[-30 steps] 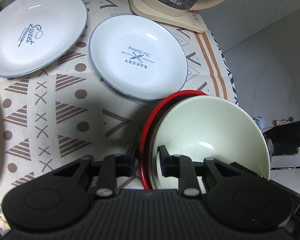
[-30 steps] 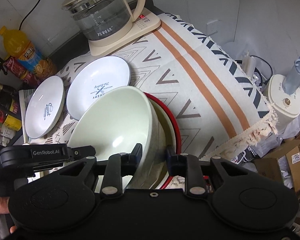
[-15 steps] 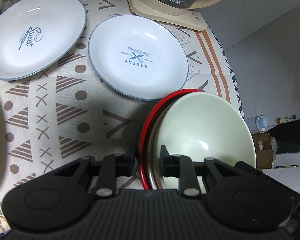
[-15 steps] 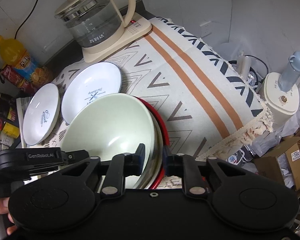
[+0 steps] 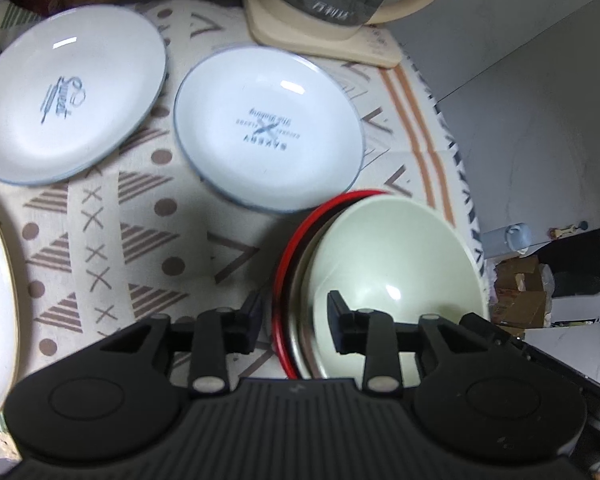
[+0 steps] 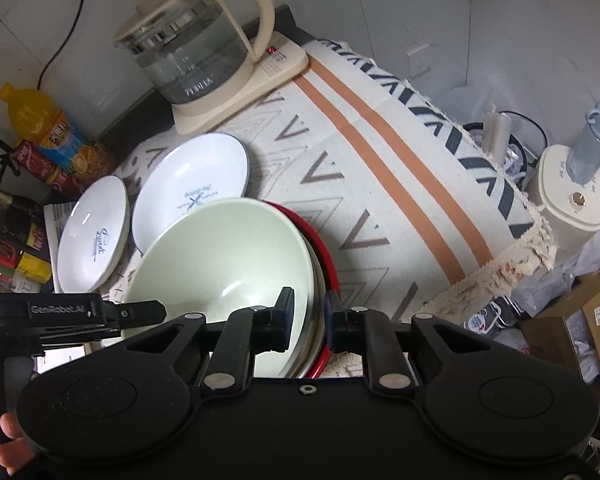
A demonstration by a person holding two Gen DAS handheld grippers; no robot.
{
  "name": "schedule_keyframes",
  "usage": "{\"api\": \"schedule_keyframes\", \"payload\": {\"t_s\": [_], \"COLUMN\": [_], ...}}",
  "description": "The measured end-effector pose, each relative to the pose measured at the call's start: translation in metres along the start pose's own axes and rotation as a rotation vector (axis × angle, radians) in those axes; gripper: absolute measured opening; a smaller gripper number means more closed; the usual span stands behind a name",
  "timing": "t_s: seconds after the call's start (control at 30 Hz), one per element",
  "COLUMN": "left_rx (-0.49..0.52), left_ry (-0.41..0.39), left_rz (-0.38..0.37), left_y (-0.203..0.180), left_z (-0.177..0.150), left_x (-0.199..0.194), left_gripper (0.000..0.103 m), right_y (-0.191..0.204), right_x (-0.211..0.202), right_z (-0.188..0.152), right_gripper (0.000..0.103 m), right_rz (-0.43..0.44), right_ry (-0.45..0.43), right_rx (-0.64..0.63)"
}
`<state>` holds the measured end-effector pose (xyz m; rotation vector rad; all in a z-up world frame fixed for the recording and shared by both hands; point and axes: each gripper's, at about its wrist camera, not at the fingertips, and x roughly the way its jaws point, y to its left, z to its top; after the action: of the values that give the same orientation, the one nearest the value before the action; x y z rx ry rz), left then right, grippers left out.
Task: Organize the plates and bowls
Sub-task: 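Open both grippers to release the bowl and pull back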
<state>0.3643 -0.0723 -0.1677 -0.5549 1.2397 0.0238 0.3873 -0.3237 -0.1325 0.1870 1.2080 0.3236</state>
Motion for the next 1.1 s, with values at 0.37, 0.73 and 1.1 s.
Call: {"api": "schedule_keyframes", "payload": {"t_s": [0.37,0.73,1.1], "left_rx": [-0.006,0.044,0.017], "left_ry": [-0.105,-0.219,-0.276], "left_rz": [-0.056,-0.015,0.046], "left_y": [-0.005,-0.004,0.021], "left_z": [0.003,0.006,-0.014], "left_x": [-0.018,-0.050,-0.085], "left_gripper": [0.038,0.040,0.065], "right_y": [-0.011,0.009,0.040], "right_x": [0.004,-0.020,-0.035], "right_z": [0.003,0.016,0.034], "right_gripper": [0.015,0.060,0.099], "right_rz": [0.009,0.084,0.173], "right_ry": [-0.015,-0.074,-0.131], "right_rx": [-0.014,-0.132,-0.294]}}
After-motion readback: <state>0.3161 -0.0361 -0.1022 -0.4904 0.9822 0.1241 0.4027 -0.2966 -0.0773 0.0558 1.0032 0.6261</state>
